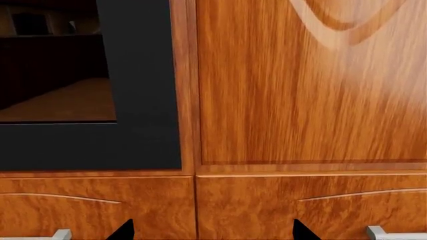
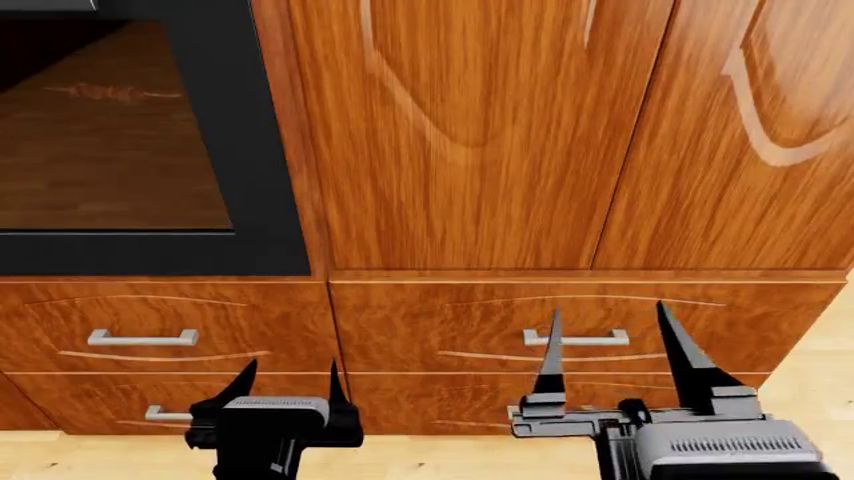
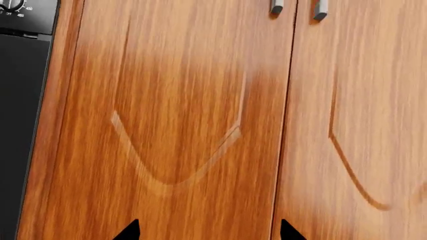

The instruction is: Open the oven door

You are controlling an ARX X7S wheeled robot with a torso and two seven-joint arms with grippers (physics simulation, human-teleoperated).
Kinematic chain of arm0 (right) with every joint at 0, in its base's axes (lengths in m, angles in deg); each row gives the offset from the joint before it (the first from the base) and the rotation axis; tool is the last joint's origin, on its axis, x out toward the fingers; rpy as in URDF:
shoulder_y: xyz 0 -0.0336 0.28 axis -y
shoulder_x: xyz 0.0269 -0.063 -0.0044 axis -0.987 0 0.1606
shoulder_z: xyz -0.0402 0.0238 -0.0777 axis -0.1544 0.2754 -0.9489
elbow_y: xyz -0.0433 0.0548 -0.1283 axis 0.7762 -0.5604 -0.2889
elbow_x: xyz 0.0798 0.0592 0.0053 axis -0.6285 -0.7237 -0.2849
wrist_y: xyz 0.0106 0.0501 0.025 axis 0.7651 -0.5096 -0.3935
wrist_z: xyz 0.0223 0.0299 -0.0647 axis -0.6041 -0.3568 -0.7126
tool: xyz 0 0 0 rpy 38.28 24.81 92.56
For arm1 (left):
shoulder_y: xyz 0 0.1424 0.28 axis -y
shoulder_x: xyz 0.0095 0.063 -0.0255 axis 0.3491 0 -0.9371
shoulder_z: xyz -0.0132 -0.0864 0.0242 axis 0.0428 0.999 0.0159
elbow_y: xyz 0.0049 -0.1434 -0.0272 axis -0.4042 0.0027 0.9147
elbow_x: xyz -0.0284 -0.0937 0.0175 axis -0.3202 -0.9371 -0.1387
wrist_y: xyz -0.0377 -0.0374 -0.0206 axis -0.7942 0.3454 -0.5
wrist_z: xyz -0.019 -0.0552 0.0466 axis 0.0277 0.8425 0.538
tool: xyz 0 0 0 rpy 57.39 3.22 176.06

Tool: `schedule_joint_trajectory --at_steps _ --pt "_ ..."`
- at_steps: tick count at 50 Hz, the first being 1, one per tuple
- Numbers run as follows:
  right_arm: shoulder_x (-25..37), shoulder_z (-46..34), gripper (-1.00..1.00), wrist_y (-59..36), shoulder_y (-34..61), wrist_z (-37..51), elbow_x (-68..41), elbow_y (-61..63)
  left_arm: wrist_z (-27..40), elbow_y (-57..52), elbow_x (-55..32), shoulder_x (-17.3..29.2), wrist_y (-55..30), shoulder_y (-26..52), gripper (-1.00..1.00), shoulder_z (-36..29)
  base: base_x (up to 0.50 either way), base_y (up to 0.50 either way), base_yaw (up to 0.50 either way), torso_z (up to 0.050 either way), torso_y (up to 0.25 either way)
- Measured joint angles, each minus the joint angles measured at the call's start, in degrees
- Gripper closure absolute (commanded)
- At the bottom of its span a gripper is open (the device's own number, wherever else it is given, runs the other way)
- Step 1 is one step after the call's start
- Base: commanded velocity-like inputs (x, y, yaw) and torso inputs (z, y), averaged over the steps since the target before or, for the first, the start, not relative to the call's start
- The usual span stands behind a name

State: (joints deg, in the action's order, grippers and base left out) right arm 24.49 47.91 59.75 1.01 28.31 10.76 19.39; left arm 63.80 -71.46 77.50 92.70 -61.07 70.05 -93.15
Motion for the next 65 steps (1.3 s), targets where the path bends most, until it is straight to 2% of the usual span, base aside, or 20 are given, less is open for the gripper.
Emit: schedule_joint_trajectory --at_steps 28,49,65 --pt "3.01 -0.71 -1.00 7.74 -5.24 3.24 5.87 10.58 1.77 0.08 -1.42 1.49 -0.07 0.16 -1.00 -1.90 0.00 0.00 0.00 0.000 0.000" --pt "5.30 -1.02 -1.00 13.30 -5.38 4.59 7.84 12.05 2.85 0.29 -2.47 2.24 -0.08 0.39 -1.00 -2.77 0.00 0.00 0.00 0.000 0.000" --pt "6.14 -1.36 -1.00 13.86 -5.57 5.03 7.08 12.37 3.51 0.44 -3.14 2.79 -0.01 0.51 -1.00 -3.42 0.00 0.00 0.00 0.000 0.000"
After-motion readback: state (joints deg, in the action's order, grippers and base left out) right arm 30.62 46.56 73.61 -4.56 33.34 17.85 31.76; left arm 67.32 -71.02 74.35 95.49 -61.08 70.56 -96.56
